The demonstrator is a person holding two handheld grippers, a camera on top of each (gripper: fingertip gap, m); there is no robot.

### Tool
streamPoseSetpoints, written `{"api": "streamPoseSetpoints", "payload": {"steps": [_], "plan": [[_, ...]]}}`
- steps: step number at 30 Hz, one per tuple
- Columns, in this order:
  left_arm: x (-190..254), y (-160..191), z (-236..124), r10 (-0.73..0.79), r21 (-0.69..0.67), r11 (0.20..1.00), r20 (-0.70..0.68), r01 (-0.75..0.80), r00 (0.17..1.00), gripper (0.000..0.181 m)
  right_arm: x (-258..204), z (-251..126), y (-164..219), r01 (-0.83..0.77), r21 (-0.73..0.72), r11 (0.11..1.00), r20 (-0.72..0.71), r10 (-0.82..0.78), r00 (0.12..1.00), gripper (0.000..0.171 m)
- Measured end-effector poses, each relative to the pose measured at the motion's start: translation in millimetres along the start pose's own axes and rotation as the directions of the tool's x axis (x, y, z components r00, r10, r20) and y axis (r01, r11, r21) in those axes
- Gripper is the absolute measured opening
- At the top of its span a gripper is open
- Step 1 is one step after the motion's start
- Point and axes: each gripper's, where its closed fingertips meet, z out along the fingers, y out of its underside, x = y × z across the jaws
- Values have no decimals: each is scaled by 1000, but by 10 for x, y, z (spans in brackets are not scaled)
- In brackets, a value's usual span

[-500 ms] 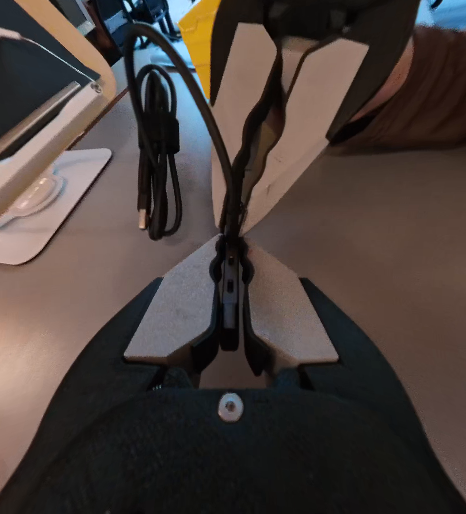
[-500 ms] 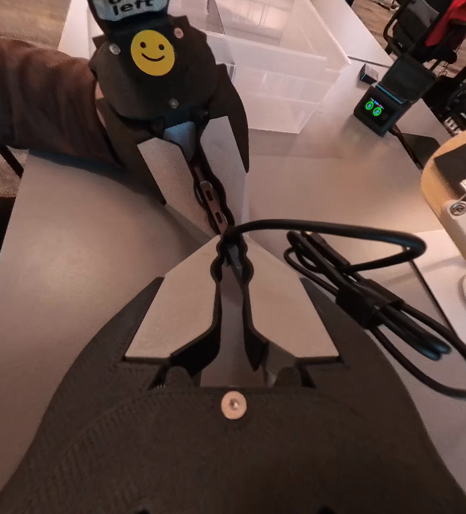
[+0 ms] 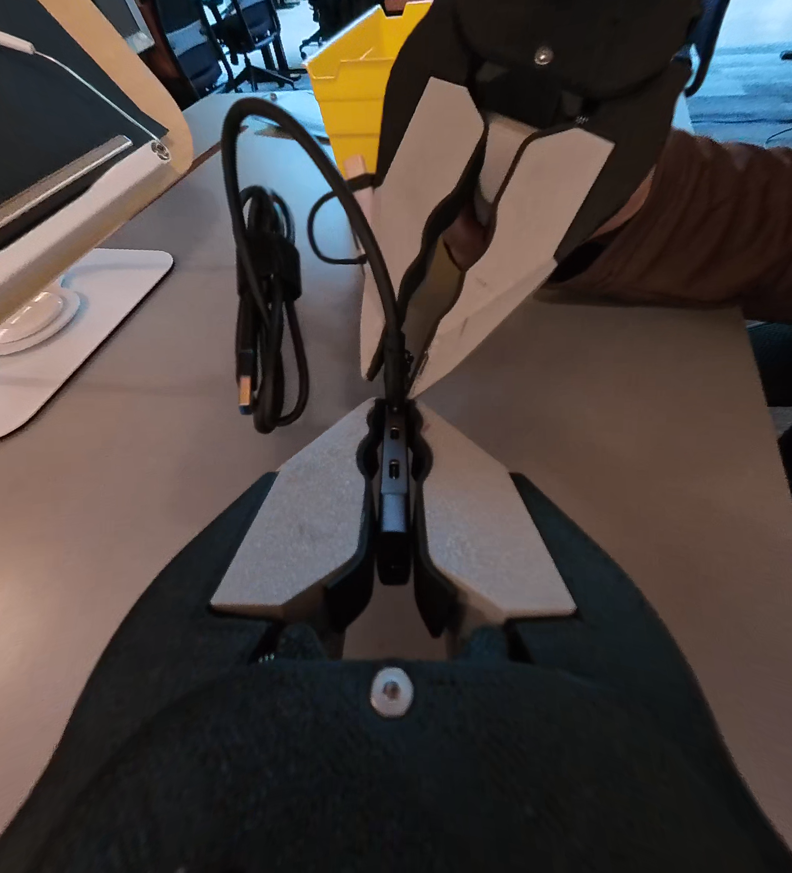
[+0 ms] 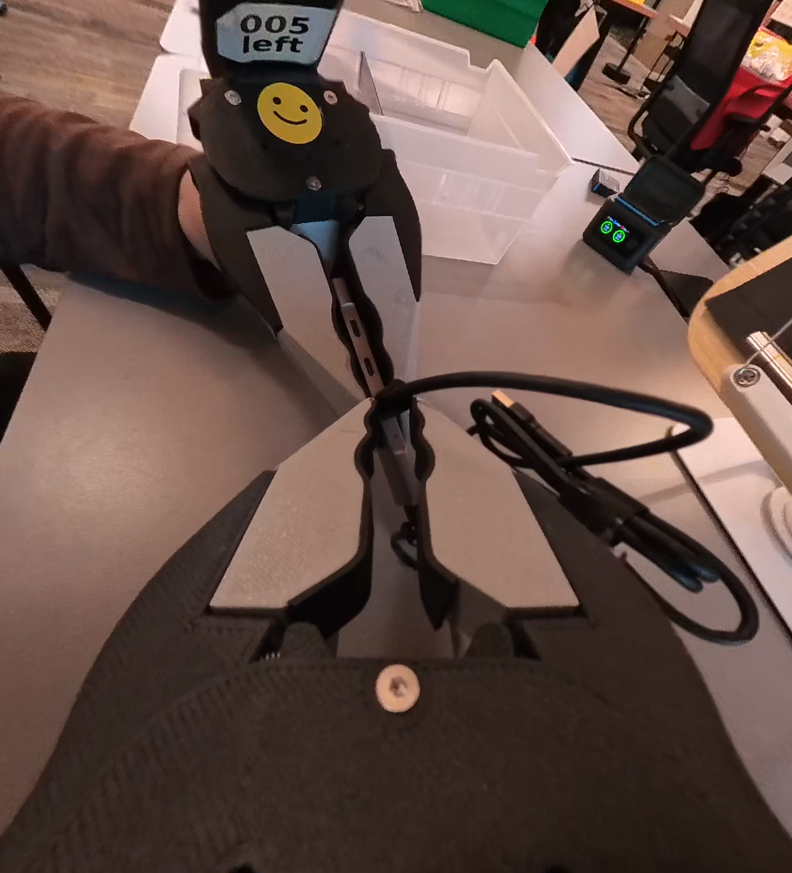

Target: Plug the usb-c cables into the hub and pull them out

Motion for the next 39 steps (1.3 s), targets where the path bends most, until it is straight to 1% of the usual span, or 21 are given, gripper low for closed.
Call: {"api": "streamPoseSetpoints", "payload": {"steps": [4, 6, 8, 13, 17, 21, 22, 23, 24, 25, 26, 27, 28, 29, 31, 34, 37, 39], "plan": [[79, -104, -33, -36, 69, 997, -68, 41, 997, 7, -41, -63, -98, -50, 71, 996, 61, 46, 997, 8], [114, -166, -45, -74, 108, 990, -108, 86, 991, 7, -55, -96, -147, -102, 110, 989, 104, 90, 991, 7], [131, -182, -36, -112, 119, 985, -137, 129, 984, 7, -65, -103, -162, -155, 128, 980, 145, 136, 980, 6], [94, -138, 8, -168, 109, 977, -142, 184, 975, 7, -25, -63, -124, -190, 103, 976, 140, 175, 975, 6], [33, -222, -51, -216, 156, 959, -129, 235, 968, 7, 42, -56, -228, -318, 149, 936, 168, 293, 941, 3], [-35, -201, -66, -267, 157, 946, -110, 282, 957, 7, 108, -6, -251, -515, 198, 834, 264, 461, 847, 3], [-52, -198, -71, -267, 160, 946, -103, 281, 958, 7, 149, -64, -360, -564, 276, 778, 315, 481, 818, 3], [3, -149, -34, -256, 126, 954, -120, 271, 959, 7, 238, -219, -534, -629, 381, 678, 400, 492, 773, 2], [79, -101, 33, -241, 90, 963, -132, 254, 961, 7, 358, -357, -624, -667, 443, 599, 446, 499, 743, 1], [145, -93, 85, -201, 67, 975, -129, 211, 971, 7, 438, -411, -630, -668, 466, 580, 437, 505, 744, 2], [210, -136, 112, -165, 82, 981, -141, 177, 976, 7, 452, -399, -596, -644, 459, 612, 401, 505, 765, 3], [261, -186, 126, -159, 104, 978, -166, 178, 973, 7, 427, -348, -538, -605, 431, 669, 348, 496, 796, 3], [264, -211, 135, -159, 115, 977, -170, 180, 972, 7, 397, -298, -476, -571, 401, 717, 300, 486, 821, 3], [242, -203, 141, -144, 112, 980, -156, 162, 977, 7, 375, -268, -435, -550, 382, 743, 273, 478, 835, 5], [207, -160, 126, -76, 97, 991, -116, 88, 990, 7, 383, -288, -431, -526, 384, 759, 246, 465, 851, 5], [209, -212, 38, 10, 143, 990, -100, 5, 995, 7, 429, -406, -492, -454, 416, 788, 176, 420, 890, 5], [43, -197, -2, 26, 143, 990, -14, -23, 1000, 7, 447, -522, -500, -349, 406, 844, 34, 368, 929, 4], [-59, -205, -40, -7, 165, 986, 16, 4, 1000, 7, 373, -656, -558, -293, 383, 876, -34, 330, 943, 5]]}}
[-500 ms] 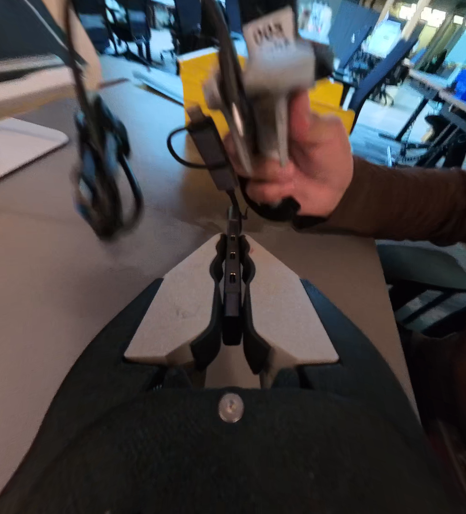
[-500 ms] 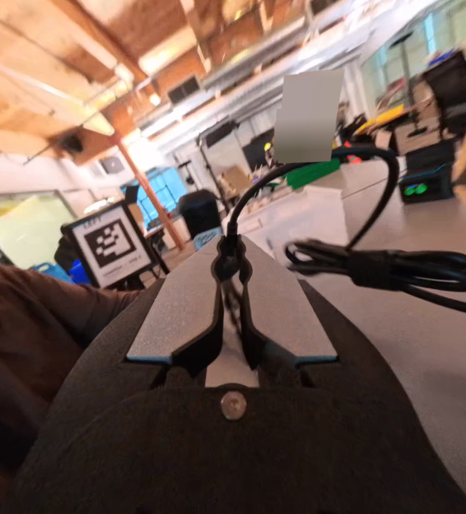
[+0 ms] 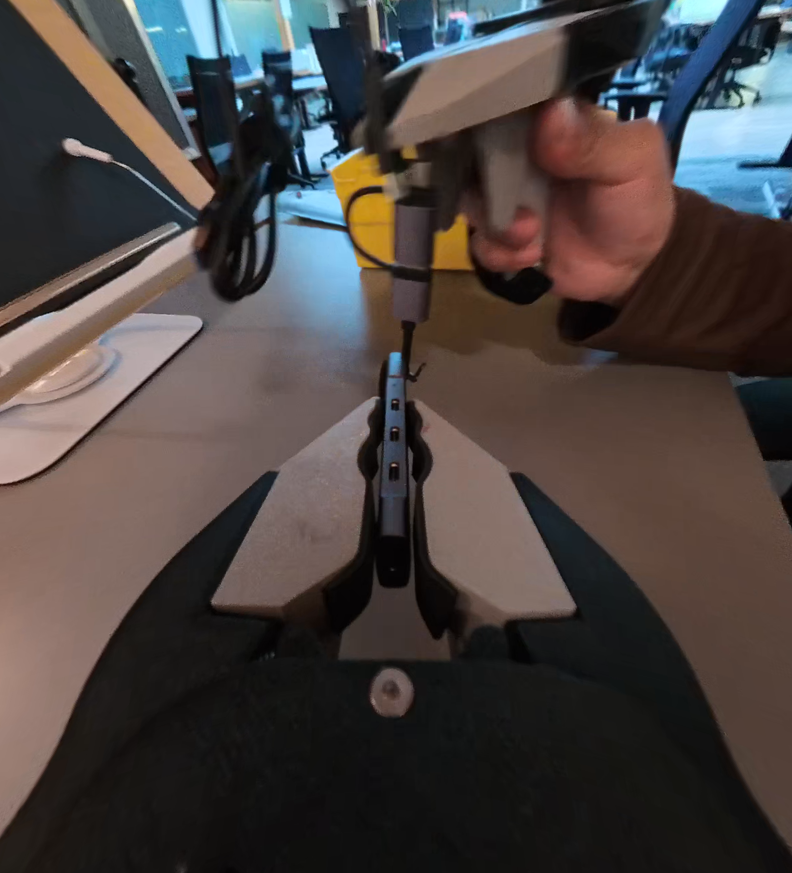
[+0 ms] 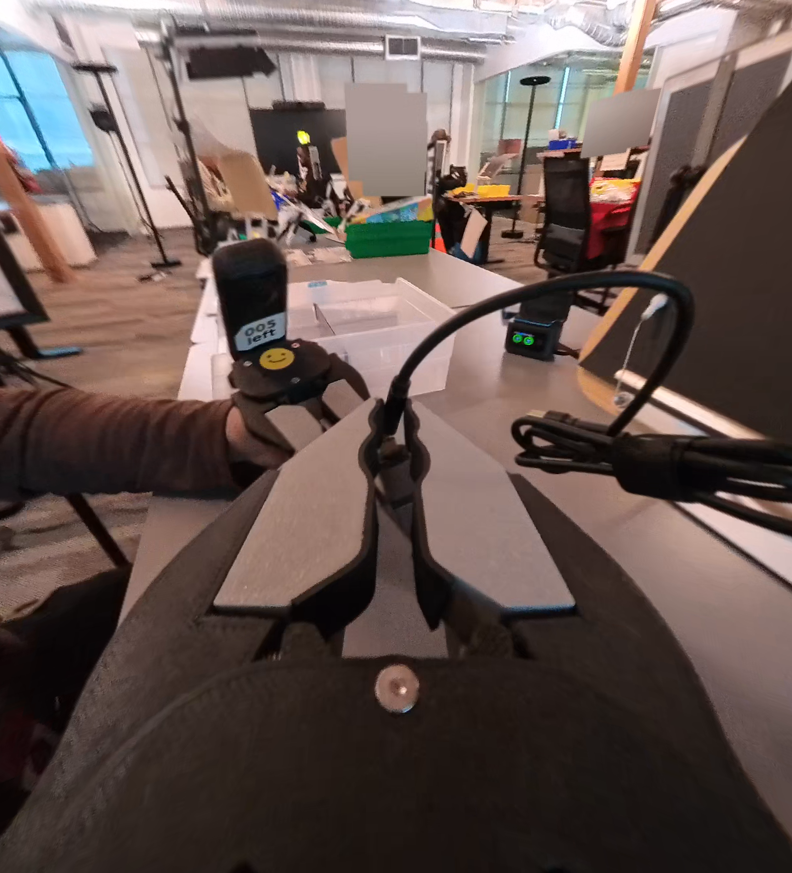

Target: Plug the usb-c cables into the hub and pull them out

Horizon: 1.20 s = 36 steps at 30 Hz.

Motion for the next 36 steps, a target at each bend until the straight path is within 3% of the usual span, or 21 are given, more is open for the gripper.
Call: {"api": "streamPoseSetpoints", "payload": {"steps": [3, 6, 11, 15, 18, 20, 22, 27, 31, 36], "plan": [[-95, -7, -57, -51, 22, 998, 19, 51, 998, 7, -175, -363, -199, 115, -59, 992, -75, -119, 990, 5], [-170, -29, -102, -80, 36, 996, 47, 78, 996, 7, -218, -982, -495, 178, -137, 974, -194, -203, 960, 4], [-162, -80, -125, -90, 54, 995, 42, 87, 995, 7, 45, -2257, -712, 60, -366, 929, -449, -233, 862, 4], [-87, -79, -94, -63, 46, 997, 18, 62, 998, 7, 247, -2986, -117, -284, -582, 762, -557, -120, 822, 5], [48, -94, -65, -5, 49, 999, -28, 6, 1000, 7, 341, -3296, 577, -548, -645, 533, -656, -16, 755, 11], [129, -81, -45, 34, 43, 999, -52, -32, 998, 7, 376, -3381, 915, -628, -664, 405, -688, -3, 726, 17], [178, -48, -30, 64, 29, 998, -63, -62, 996, 7, 426, -3366, 1014, -631, -679, 374, -690, -30, 724, 25], [237, -62, -35, 62, 51, 997, -105, -57, 993, 7, 378, -2867, 641, -476, -702, 530, -601, -81, 795, 30], [326, -145, -67, 8, 95, 995, -190, 10, 982, 7, -42, -1936, 402, -270, -684, 678, -362, 6, 932, 37], [574, -292, -194, -2, 171, 983, -365, 69, 931, 7, -614, -849, 444, -74, -631, 772, -38, 65, 997, 39]]}}
